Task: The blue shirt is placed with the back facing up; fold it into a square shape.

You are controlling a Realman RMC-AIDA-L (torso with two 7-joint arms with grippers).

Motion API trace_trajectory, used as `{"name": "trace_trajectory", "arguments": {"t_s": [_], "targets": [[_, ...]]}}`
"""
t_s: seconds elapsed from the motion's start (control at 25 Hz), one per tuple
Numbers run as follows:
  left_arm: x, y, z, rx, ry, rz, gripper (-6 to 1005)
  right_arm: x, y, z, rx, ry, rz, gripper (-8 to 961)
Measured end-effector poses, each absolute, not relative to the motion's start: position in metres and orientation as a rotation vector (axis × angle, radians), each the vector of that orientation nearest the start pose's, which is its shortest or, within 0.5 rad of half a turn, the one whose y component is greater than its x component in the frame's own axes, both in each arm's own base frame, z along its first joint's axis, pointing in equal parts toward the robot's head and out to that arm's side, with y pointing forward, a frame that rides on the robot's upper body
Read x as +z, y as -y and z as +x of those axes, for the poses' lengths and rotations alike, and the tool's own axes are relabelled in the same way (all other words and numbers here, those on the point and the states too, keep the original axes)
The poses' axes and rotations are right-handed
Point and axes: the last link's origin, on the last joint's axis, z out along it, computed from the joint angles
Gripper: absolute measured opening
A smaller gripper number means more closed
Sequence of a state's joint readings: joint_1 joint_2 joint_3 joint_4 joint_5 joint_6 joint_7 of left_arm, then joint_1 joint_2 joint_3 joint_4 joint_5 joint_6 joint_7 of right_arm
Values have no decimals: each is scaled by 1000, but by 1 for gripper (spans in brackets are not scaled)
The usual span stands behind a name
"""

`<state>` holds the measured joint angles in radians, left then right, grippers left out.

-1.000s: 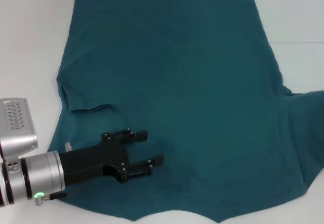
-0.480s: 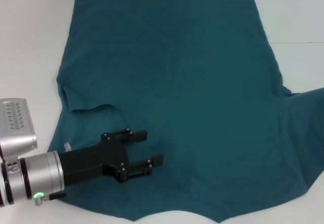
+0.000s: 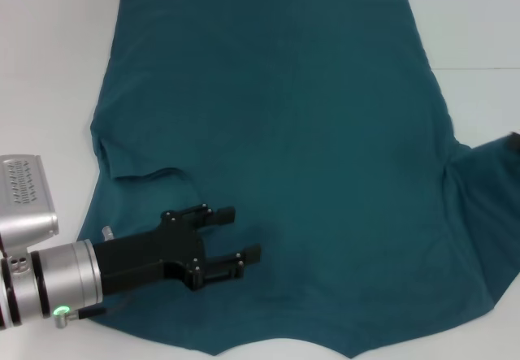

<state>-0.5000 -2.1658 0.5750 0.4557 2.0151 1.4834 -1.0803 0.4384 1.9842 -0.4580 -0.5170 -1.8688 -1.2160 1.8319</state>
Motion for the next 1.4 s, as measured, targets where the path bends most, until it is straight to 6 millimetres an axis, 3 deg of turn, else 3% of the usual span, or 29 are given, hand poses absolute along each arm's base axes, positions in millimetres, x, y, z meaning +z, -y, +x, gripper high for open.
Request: {"name": "trace_trajectory", "arguments": {"t_s": [0.2,0.56,0.72,0.96,1.4], "targets": [[-59,-299,-271,-809,583,-2653,766,41,-351,325,956,-1488,-1992,56],[-60,-302,-271,-785,579,-2655,766,5,-383,266,1025,-1393,-2137,62],[-60,-301,-272,-782,584,-2656,766,0,-387,268,998,-1406,-2117,215],[-60,-300,-274,-783,597,-2646,766,9,-380,283,989,-1416,-2080,416],[-49,-305,-276,-812,710,-2596,771,6,-362,283,1004,-1269,-2197,787]]}}
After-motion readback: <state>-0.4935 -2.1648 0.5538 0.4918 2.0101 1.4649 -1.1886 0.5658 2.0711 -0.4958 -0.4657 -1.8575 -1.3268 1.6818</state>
